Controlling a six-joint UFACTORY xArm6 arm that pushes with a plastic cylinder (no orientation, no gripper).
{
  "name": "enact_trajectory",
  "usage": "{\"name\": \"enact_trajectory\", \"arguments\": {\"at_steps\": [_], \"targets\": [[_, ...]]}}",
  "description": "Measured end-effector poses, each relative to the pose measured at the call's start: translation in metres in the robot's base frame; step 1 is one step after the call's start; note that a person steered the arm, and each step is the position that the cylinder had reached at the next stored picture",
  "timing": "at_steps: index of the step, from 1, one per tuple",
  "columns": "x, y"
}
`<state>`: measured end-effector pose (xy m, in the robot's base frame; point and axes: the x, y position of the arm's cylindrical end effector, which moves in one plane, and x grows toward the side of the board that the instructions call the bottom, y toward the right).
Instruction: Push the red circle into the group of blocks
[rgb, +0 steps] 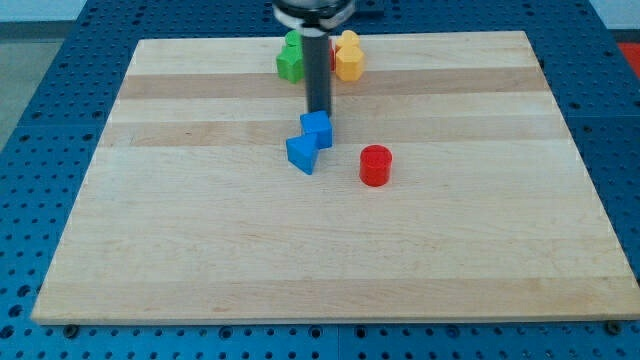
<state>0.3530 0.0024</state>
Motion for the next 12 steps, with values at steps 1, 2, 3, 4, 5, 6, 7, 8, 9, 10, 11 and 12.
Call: {"name": "enact_trajectory", "arguments": {"at_steps": [1, 2, 3, 4, 5, 6, 7, 8, 9, 10, 11, 12], "targets": [[0.001, 0.052], [0.023, 0.086], [0.053, 0.113], [0.085, 0.117], [0.125, 0.111], [0.145, 0.079], [0.145, 0.040], [0.144, 0.032], [0.130, 0.032], [0.106, 0.032], [0.085, 0.035], [0.083, 0.053]]}}
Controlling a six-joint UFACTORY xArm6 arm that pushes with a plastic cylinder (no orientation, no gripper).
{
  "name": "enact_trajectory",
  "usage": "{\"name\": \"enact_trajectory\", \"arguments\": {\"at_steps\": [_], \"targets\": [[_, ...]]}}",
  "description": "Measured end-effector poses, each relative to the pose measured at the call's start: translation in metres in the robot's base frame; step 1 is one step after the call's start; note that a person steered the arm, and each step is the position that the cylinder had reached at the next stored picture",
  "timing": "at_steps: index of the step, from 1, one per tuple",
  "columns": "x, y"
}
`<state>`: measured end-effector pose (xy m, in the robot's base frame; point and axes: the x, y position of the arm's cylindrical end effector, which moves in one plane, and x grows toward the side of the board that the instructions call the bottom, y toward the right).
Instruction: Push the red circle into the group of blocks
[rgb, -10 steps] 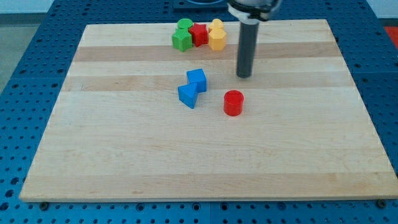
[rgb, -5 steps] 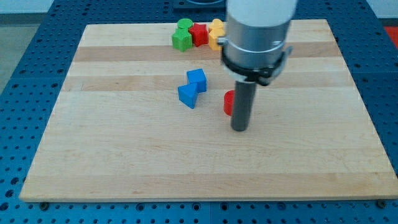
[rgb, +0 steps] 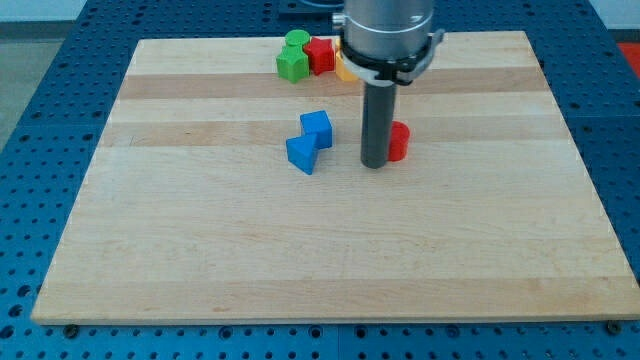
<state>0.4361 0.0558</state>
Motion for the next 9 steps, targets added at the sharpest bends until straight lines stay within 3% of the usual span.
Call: {"name": "enact_trajectory", "arguments": {"at_steps": [3, 7, 9], "targets": [[-0.010, 0.058], [-0.059, 0.005], [-0.060, -0.019]]}}
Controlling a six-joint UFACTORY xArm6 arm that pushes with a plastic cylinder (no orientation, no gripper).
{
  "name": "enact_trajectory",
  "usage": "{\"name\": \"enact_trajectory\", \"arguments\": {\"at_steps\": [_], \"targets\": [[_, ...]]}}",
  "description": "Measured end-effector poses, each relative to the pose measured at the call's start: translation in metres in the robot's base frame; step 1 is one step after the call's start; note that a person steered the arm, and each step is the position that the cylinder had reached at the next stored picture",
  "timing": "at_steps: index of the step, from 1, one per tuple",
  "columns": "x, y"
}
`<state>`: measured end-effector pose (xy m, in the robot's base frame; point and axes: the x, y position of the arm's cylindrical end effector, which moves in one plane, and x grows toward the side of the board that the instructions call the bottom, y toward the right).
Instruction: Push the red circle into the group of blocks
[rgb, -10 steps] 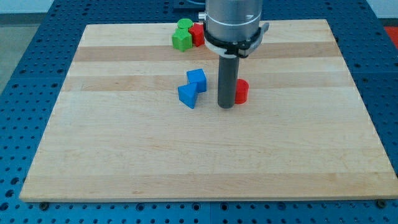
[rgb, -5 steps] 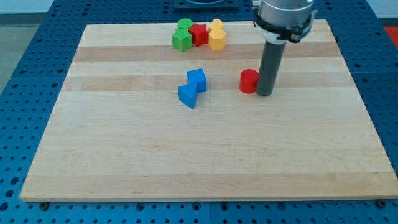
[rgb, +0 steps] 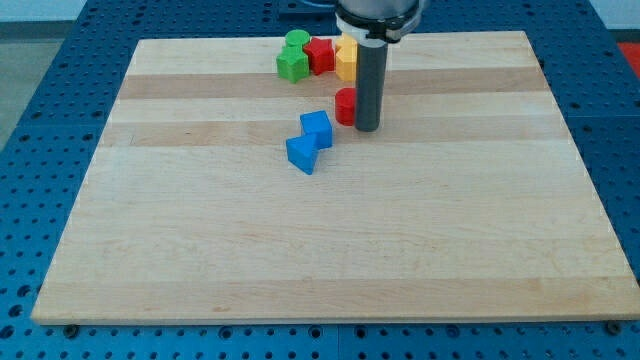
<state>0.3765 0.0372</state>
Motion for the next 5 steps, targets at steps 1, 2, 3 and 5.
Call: {"name": "enact_trajectory", "arguments": {"at_steps": [1, 2, 3, 5], "targets": [[-0.009, -0.011], [-0.024, -0.022], [-0.036, -0.038], [-0.064, -0.055]]}}
